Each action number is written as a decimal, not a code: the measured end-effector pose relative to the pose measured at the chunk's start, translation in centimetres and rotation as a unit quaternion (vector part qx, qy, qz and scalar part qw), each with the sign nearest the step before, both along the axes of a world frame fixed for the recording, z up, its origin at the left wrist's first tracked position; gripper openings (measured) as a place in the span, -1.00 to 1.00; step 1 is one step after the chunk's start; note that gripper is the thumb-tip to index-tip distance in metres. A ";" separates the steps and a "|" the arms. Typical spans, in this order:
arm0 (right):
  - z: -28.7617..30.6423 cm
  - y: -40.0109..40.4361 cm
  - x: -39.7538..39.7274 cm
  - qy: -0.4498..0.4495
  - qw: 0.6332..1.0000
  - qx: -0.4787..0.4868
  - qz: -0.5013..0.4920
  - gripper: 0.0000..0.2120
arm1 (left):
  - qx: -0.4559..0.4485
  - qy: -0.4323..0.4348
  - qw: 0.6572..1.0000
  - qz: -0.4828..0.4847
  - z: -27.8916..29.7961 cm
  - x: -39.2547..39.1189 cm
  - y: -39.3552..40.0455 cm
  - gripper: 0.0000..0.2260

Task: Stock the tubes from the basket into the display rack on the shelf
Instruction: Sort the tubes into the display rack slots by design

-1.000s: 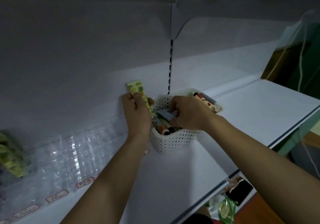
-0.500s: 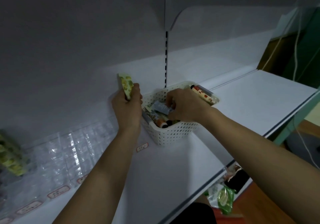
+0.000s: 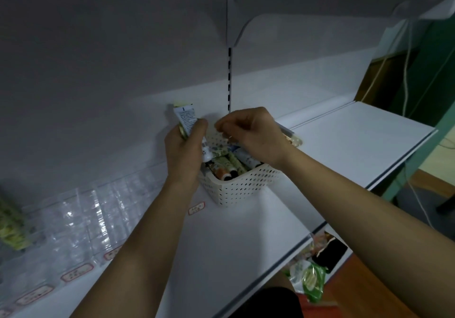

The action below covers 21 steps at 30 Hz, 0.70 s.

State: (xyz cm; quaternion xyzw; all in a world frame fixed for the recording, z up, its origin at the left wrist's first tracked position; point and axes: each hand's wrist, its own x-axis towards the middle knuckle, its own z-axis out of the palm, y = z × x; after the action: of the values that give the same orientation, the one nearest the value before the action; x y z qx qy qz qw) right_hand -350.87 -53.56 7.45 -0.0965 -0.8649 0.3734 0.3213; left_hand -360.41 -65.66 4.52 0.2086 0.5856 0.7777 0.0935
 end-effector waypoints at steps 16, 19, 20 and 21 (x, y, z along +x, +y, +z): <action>-0.6 2.2 -0.2 -0.013 0.990 -0.099 -0.102 -0.79 | -0.021 -0.009 0.998 -0.054 0.2 -0.3 0.3 -0.76; 0.0 0.6 -0.2 -0.003 0.991 -0.132 0.037 -0.83 | 0.004 -0.037 0.998 -0.053 0.3 -0.4 0.2 -0.76; 0.0 0.4 -0.3 -0.014 0.990 -0.129 0.062 -0.86 | 0.010 -0.049 0.998 -0.046 0.4 -0.6 0.1 -0.75; 0.1 0.2 -0.3 -0.025 0.990 -0.124 0.065 -0.86 | 0.014 -0.059 0.998 -0.033 0.6 -0.8 -0.1 -0.77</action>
State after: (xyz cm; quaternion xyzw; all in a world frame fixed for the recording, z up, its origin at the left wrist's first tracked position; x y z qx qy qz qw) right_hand -351.15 -53.32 7.57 -0.0884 -0.8241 0.4955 0.2598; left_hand -361.18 -65.76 5.12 0.1832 0.5607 0.7933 0.1507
